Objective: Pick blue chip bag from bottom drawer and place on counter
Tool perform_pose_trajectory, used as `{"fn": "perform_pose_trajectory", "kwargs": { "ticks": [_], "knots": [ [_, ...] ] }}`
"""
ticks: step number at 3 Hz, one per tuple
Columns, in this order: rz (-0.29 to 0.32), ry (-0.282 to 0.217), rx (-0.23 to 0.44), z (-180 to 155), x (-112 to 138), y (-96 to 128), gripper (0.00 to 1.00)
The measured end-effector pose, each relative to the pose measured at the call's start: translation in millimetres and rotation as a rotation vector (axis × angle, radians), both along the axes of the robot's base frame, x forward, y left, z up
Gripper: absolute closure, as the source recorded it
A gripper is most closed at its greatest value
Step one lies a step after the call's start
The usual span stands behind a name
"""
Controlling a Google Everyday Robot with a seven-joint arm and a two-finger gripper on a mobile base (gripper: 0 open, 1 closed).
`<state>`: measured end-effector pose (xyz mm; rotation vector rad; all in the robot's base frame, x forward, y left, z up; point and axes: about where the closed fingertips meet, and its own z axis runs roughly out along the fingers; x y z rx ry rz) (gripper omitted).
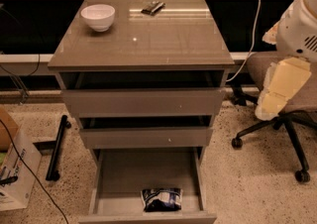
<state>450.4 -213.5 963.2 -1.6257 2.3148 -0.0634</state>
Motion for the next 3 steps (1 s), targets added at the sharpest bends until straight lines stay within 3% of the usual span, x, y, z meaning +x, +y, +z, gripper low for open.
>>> {"fn": "perform_pose_trajectory", "kwargs": {
  "ticks": [2, 3],
  "knots": [
    [-0.257, 0.095, 0.078, -57, 24, 8, 0.0],
    [-0.257, 0.095, 0.078, -57, 24, 8, 0.0]
  ]
}}
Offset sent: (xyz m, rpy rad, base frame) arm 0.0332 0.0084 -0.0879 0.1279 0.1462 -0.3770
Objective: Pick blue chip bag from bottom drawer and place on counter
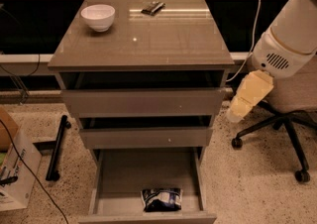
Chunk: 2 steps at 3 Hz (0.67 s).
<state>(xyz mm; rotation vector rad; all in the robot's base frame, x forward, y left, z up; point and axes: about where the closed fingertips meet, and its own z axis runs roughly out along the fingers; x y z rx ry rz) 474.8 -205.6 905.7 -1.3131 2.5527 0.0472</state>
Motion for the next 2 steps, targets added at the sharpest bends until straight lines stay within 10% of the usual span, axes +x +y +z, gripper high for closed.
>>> {"fn": "perform_pose_trajectory", "kwargs": {
  "ticks": [2],
  "knots": [
    [-0.019, 0.12, 0.085, -67, 6, 48, 0.0]
  ]
}}
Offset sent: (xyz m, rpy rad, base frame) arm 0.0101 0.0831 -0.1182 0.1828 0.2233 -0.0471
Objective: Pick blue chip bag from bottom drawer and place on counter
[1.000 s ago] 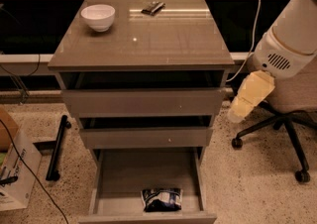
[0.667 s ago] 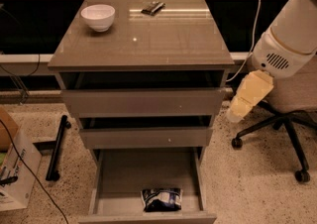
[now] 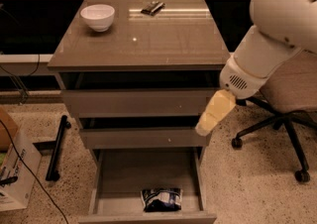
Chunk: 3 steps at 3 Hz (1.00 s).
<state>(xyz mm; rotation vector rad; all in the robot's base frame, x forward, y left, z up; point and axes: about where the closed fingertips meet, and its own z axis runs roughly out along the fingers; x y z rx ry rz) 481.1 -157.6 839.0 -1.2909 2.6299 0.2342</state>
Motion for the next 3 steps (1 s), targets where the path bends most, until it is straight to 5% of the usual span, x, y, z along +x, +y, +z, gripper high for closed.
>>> {"fn": "perform_pose_trajectory", "kwargs": {
  "ticks": [3],
  "knots": [
    [-0.12, 0.298, 0.045, -174, -9, 65, 0.0]
  ]
}}
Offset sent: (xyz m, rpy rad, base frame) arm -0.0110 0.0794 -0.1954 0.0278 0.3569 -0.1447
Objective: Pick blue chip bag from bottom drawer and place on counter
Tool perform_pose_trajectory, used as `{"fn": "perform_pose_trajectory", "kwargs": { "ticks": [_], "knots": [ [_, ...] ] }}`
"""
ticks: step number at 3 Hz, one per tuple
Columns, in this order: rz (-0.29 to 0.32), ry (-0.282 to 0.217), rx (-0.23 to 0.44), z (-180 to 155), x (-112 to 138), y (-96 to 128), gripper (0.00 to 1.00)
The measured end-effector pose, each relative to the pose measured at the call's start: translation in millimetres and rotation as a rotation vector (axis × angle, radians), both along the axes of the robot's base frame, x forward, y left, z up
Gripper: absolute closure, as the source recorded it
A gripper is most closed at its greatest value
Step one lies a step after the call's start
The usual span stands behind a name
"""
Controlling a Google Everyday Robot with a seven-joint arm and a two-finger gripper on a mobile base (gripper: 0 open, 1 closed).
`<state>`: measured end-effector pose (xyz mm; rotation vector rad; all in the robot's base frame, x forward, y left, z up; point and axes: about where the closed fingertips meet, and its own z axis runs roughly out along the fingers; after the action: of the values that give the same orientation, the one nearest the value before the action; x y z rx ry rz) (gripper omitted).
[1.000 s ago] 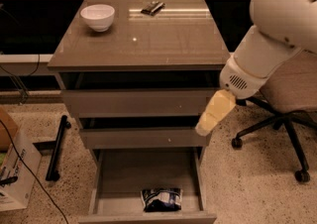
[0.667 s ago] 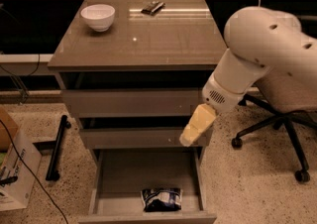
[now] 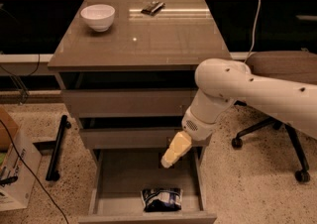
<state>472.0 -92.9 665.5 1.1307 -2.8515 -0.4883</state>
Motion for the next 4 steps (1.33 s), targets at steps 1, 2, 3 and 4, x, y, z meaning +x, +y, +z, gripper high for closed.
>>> {"fn": "perform_pose_trajectory", "kwargs": {
  "ticks": [1, 2, 3, 4],
  "knots": [
    [-0.007, 0.02, 0.003, -12, -1, 2, 0.0],
    [-0.01, 0.062, -0.01, -29, 1, 11, 0.0],
    [-0.045, 0.098, 0.022, -64, 16, 25, 0.0],
    [-0.087, 0.145, 0.024, -116, 33, 37, 0.0]
  ]
}}
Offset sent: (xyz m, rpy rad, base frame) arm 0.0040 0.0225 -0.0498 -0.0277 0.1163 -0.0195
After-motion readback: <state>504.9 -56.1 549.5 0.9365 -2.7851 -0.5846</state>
